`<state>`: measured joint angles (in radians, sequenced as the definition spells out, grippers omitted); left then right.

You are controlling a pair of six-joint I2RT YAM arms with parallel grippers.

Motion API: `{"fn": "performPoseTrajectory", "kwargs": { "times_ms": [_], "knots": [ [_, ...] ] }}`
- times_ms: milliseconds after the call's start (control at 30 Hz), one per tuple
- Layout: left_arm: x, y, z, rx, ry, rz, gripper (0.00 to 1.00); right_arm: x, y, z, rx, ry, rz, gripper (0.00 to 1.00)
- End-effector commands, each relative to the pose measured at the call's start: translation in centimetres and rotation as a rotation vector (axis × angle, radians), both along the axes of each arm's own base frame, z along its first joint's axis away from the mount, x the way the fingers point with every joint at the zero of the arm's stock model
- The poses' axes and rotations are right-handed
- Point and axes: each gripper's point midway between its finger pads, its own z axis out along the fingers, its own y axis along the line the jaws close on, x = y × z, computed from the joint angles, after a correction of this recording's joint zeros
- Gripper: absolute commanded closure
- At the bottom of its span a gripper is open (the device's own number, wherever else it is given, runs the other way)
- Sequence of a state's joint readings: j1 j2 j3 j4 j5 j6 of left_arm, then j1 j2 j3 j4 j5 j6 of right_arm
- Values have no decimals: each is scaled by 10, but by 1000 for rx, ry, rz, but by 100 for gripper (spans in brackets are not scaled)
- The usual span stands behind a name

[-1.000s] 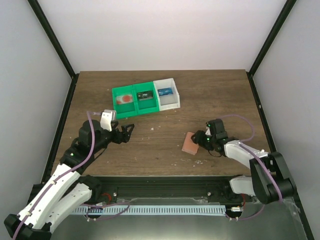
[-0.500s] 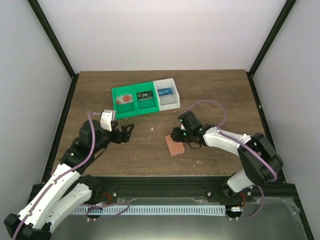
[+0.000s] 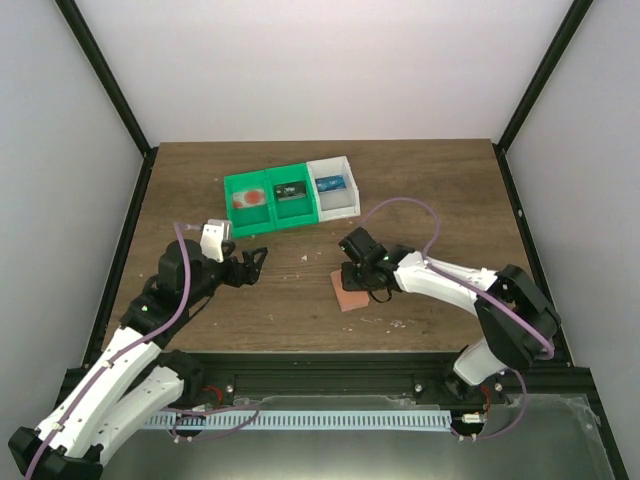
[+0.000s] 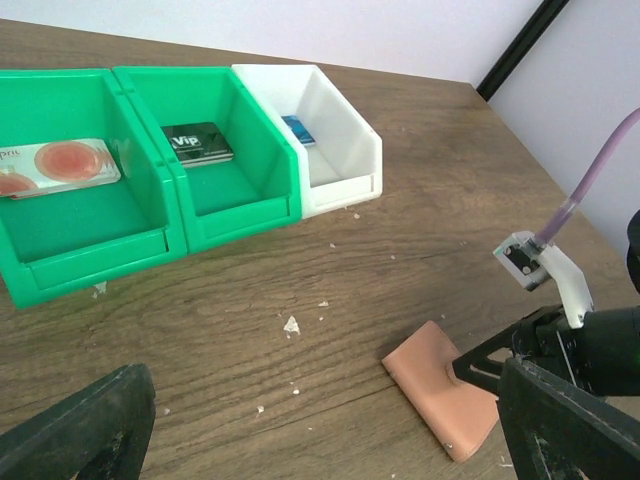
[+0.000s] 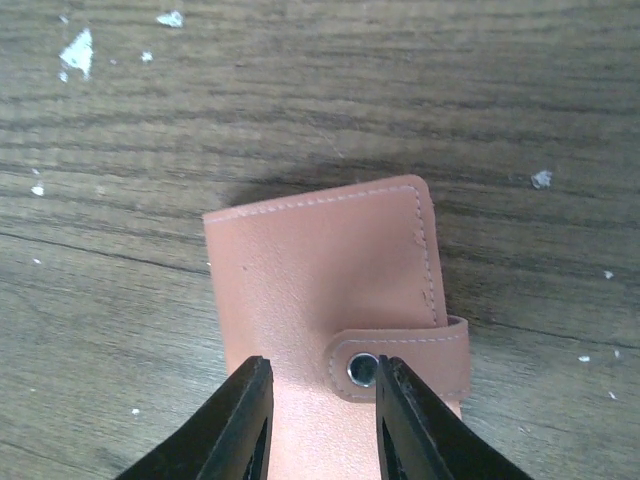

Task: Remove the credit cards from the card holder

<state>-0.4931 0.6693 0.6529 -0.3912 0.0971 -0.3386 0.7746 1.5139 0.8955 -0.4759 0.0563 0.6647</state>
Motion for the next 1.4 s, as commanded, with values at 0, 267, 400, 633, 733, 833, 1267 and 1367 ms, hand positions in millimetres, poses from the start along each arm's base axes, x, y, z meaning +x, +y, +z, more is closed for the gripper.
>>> {"fn": "performPoseTrajectory", "kwargs": {
  "times_ms": [0, 267, 400, 633, 733, 833, 1267, 1367],
  "knots": [
    [2, 2, 1, 6, -14, 11, 5, 2, -1, 2, -41, -4, -21, 70],
    [3, 1, -1, 10, -10, 7, 5, 3, 5, -7, -38, 5, -3, 70],
    [3, 1, -1, 9, -10, 7, 5, 4, 5, -15, -57, 14, 3, 71],
    [3, 0, -2, 11, -7, 4, 5, 3, 2, -30, -114, 34, 10, 71],
    [4, 0, -2, 13, -5, 3, 5, 1, 1, -35, -145, 39, 13, 74],
    [4, 0, -2, 13, -4, 5, 5, 1, -2, -36, -177, 33, 8, 78],
    [4, 1, -4, 16, -1, 8, 5, 2, 0, -26, -153, 5, 2, 97],
    [5, 1, -4, 16, -1, 8, 5, 2, 2, -24, -140, -3, 4, 99]
  ]
}}
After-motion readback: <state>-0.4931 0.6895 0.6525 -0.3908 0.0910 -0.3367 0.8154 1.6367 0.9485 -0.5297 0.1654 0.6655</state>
